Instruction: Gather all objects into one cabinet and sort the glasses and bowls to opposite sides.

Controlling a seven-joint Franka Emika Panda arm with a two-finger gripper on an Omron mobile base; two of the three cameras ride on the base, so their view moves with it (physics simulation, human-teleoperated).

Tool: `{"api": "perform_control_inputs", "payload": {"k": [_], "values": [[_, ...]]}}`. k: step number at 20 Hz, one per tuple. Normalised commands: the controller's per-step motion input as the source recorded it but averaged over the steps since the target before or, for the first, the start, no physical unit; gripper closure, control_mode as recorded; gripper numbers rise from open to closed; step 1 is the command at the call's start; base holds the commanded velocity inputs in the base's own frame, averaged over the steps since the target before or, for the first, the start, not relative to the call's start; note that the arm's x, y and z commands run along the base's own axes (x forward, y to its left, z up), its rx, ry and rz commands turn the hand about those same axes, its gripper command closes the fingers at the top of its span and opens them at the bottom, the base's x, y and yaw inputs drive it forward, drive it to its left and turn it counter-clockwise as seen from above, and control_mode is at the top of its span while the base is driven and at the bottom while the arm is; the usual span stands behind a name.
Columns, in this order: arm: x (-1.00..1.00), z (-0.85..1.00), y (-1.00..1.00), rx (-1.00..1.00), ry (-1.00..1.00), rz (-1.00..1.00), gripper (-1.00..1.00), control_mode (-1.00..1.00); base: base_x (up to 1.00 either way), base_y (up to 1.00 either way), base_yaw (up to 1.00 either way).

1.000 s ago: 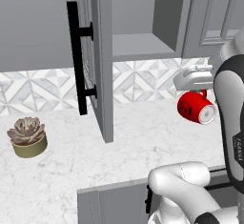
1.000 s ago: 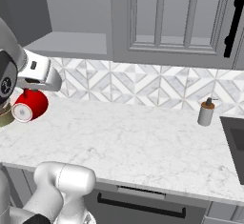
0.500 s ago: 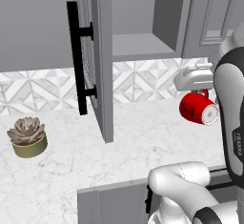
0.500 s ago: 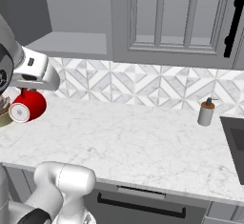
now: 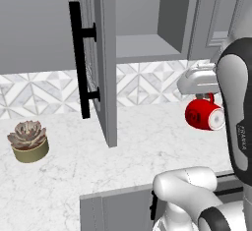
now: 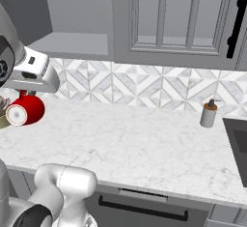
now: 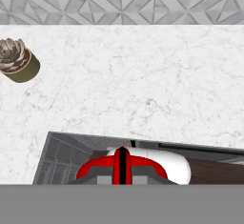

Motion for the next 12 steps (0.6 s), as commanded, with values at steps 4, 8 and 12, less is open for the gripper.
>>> {"api": "perform_control_inputs", "payload": {"k": [4, 8, 12], "values": [[0.00, -0.18, 0.00, 0.00, 0.03, 0.00, 1.00, -1.00, 0.00, 0.00, 0.00], [0.00, -0.26, 0.00, -0.03, 0.02, 0.00, 1.00, -1.00, 0.00, 0.00, 0.00], [0.00, -0.31, 0.00, -0.01, 0.05, 0.00, 1.00, -1.00, 0.00, 0.00, 0.00]]}}
